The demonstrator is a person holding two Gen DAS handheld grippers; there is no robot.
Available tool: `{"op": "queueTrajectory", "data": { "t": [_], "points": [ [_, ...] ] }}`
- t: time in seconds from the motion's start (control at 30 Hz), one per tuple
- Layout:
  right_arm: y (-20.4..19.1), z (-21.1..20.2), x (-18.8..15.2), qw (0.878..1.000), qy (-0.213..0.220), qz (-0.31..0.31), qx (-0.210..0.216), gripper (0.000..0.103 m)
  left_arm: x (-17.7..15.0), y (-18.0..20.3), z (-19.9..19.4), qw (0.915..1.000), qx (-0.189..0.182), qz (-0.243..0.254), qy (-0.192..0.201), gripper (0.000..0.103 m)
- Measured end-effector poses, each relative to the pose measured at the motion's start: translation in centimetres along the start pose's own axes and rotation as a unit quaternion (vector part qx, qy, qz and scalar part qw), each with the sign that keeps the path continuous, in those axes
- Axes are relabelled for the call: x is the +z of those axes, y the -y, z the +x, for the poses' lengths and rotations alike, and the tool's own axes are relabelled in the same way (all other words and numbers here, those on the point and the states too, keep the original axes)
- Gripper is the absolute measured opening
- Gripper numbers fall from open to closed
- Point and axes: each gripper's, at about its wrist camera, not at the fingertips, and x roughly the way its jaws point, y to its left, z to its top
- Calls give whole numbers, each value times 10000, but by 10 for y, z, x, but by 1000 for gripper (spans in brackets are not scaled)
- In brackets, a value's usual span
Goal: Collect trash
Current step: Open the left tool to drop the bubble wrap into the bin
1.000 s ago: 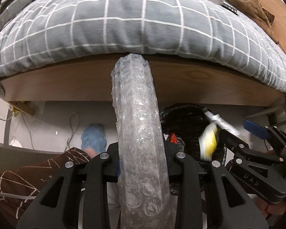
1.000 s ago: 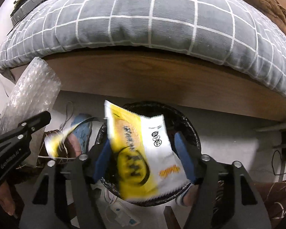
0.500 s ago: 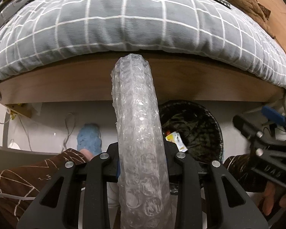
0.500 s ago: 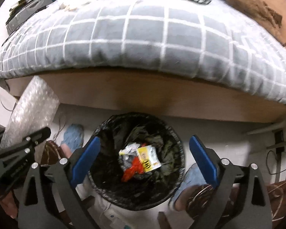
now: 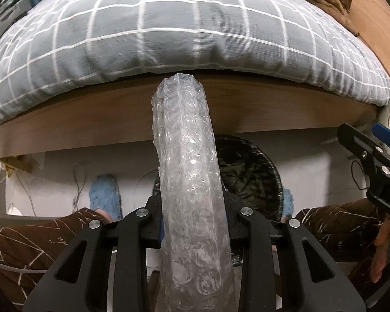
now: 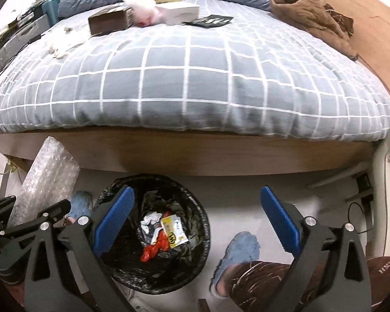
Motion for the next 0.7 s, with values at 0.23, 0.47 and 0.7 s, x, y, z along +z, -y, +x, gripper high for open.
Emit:
{"op": "queueTrajectory", "data": {
  "t": [0.23,0.47,0.7],
  "points": [
    [30,-2,-4,9996,-13,261,-117,94,1,27,7,9996,-141,231,-97,29],
    [40,-4,-5,9994,4,322,-149,94,-1,47,15,9990,-117,412,-105,35],
    [35,-8,-2,9995,92,235,-209,94,3,53,10,9990,46,448,59,64]
  ]
}}
